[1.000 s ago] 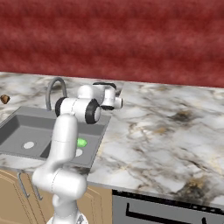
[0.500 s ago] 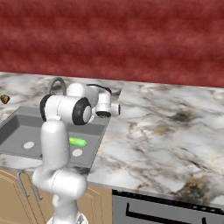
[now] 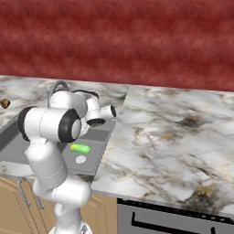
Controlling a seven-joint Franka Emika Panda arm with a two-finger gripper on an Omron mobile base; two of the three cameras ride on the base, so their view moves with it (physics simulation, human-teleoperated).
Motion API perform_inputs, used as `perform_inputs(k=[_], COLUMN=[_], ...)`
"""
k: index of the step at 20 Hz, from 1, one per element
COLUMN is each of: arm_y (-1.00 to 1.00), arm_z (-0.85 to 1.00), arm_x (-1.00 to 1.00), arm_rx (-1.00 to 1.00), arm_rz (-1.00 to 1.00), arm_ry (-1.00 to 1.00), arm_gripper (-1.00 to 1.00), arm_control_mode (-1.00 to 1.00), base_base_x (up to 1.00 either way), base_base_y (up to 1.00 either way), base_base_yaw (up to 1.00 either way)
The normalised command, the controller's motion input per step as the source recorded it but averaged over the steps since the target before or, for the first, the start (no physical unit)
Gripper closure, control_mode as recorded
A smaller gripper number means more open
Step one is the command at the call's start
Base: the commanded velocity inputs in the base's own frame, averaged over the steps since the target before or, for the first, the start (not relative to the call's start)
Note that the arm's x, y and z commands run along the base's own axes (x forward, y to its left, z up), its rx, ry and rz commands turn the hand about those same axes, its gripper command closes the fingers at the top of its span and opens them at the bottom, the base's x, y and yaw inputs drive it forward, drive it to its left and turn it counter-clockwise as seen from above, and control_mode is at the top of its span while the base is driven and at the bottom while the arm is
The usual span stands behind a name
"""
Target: Turn on the sink faucet. Then move the corn from the counter to the sink. Turn off the sink. Move the vegetable from the sink to the pot next to the stove. Finally move the pot to the front left burner.
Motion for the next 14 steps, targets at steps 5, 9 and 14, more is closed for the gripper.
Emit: perform_inputs(k=[5, 9, 14], arm_y=[0.15, 0.0, 0.0], arm_z=[-0.38, -0.43, -0.38], arm_x=[-0.25, -0.09, 0.01], arm_rx=[-0.29, -0.17, -0.14], arm_rz=[0.0, 0.0, 0.0], arm_ry=[0.09, 0.08, 0.02], arm_gripper=[-1.0, -1.0, -1.0], arm_control_mode=[-1.0, -1.0, -1.0], base_base_x=[0.0, 0.0, 0.0], base_base_y=[0.0, 0.0, 0.0], base_base_yaw=[0.0, 0.0, 0.0])
